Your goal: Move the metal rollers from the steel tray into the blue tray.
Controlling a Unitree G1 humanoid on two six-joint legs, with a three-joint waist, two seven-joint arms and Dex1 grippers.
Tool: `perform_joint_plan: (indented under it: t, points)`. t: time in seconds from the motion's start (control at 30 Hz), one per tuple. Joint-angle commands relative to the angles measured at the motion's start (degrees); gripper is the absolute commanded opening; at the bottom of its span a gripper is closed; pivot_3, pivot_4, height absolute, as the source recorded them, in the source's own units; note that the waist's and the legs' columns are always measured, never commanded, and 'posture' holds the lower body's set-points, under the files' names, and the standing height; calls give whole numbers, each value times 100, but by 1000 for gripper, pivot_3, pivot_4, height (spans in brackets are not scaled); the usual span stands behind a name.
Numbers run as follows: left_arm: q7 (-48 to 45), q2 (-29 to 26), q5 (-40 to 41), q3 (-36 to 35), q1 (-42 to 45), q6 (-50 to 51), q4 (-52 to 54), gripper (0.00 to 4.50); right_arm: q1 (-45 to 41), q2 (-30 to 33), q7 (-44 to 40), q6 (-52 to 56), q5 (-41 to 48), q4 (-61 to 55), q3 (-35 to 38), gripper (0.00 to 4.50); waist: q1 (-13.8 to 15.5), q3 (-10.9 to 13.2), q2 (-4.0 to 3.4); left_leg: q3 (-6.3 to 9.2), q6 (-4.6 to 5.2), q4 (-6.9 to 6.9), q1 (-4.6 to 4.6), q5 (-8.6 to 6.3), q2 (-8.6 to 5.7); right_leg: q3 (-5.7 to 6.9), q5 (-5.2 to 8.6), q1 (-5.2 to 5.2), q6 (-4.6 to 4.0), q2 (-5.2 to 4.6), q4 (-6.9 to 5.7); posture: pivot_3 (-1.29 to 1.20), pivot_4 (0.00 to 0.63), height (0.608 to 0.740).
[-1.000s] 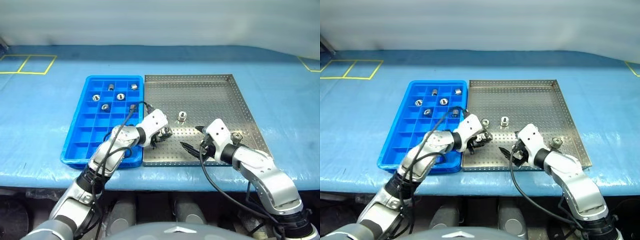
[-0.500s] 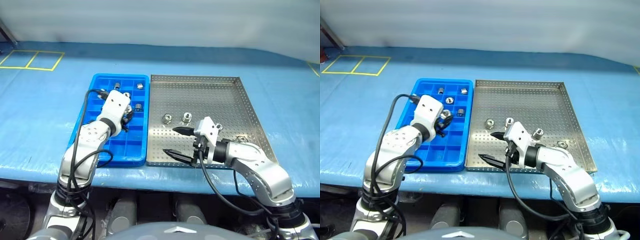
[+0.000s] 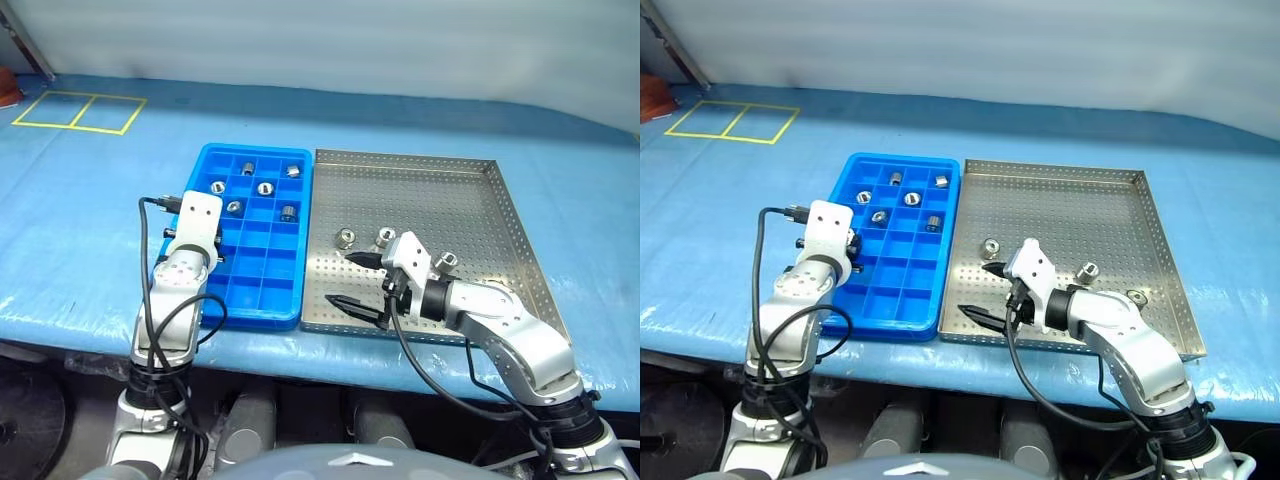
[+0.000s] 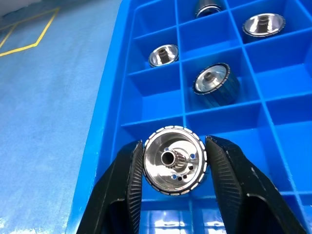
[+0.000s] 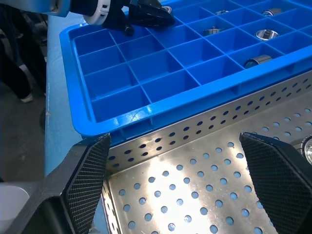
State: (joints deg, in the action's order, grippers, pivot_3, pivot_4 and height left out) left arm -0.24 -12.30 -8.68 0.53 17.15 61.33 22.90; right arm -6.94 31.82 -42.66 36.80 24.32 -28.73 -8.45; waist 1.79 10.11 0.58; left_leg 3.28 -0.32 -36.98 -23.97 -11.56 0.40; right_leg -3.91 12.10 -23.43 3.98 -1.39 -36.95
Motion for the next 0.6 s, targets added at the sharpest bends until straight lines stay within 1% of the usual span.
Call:
perform_joint_plan:
  t: [0.03,0.07,0.13,0.2,0.27,0.3,0.37,0.43,0.53,0.6]
  points:
    - [138,15,-81,-133,123,-310,-130,1702,49,56,69,-91,1,-153,153,4500,0,0,0,0,0,0,0,0,0,0,0,0,0,0,0,121,150,740]
    - [126,-12,-80,-127,117,-364,-197,1702,81,66,89,-87,3,-170,173,4500,-1,0,0,0,0,1,0,0,0,0,0,0,0,0,0,121,150,740]
    - [123,-68,-124,-56,103,-460,-283,2428,135,74,154,-87,-20,-193,208,4500,-9,0,0,0,0,0,0,0,0,0,0,0,0,0,0,114,150,740]
    - [206,-22,-144,-77,114,-529,-288,2962,160,71,204,-88,-33,-206,230,4500,-19,0,0,-1,0,0,0,0,0,0,0,0,0,0,0,114,150,740]
    - [310,45,-150,-124,147,-590,-263,3722,169,68,235,-97,-41,-213,234,4500,-21,0,0,-2,0,-1,0,0,0,-1,0,0,0,-1,0,114,150,740]
    - [406,187,-77,-222,203,-826,-229,3964,166,68,254,-98,-57,-210,234,4500,-20,0,0,-2,0,-1,-1,0,0,0,0,0,0,-1,0,112,150,740]
    - [466,389,55,-285,296,-1304,-168,3964,165,71,283,-98,-77,-213,230,4500,-10,0,1,-1,0,-2,-3,0,0,0,0,0,0,-1,1,110,150,740]
    - [235,602,333,-213,412,-1774,-142,3964,168,78,320,-93,-101,-222,221,4500,7,0,1,-1,-1,-3,-4,0,0,1,-1,0,-1,-2,1,104,150,740]
    - [-806,604,936,270,655,-2056,-269,3964,180,94,381,-56,-145,-284,207,4500,20,0,1,-1,-1,-5,-7,1,-4,1,-2,0,-1,-3,2,82,150,740]
    - [-1710,351,1238,853,842,-1939,-399,3964,230,130,442,-32,-195,-349,212,4500,-2,0,1,-5,-1,-7,-8,0,-6,-1,-1,0,-1,-4,6,68,150,740]
